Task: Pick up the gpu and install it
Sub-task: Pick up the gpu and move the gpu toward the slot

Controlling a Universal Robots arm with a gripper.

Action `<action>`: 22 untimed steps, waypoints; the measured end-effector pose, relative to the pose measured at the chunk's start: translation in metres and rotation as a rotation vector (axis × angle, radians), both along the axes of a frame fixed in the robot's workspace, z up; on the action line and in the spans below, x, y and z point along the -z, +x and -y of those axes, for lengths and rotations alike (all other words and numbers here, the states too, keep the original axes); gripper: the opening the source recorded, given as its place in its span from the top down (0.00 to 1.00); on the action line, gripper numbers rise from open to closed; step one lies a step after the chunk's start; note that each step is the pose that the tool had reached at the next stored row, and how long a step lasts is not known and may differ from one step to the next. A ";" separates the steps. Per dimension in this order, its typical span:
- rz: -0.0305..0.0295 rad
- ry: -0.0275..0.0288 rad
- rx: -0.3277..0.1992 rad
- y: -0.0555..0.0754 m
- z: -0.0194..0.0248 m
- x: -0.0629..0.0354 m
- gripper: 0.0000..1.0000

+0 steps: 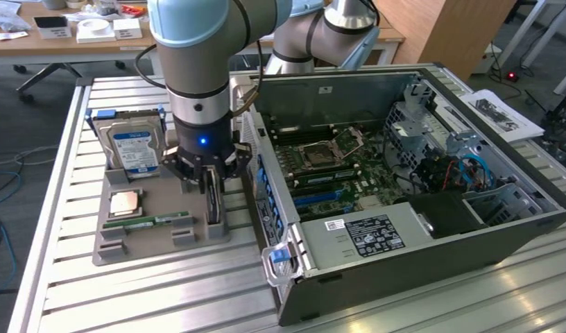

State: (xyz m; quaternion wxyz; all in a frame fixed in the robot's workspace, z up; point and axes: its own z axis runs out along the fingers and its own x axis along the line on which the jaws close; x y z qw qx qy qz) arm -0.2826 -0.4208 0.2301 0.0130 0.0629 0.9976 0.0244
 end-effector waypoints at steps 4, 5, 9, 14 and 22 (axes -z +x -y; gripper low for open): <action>0.0000 0.0001 0.000 0.000 -0.0006 0.0000 0.60; 0.0000 0.0003 0.000 0.000 -0.0007 0.0000 0.60; -0.0001 0.0007 0.000 0.001 -0.0010 0.0001 0.60; -0.0001 0.0007 0.000 0.001 -0.0011 0.0001 0.60; -0.0003 0.0007 0.000 0.001 -0.0011 0.0000 0.62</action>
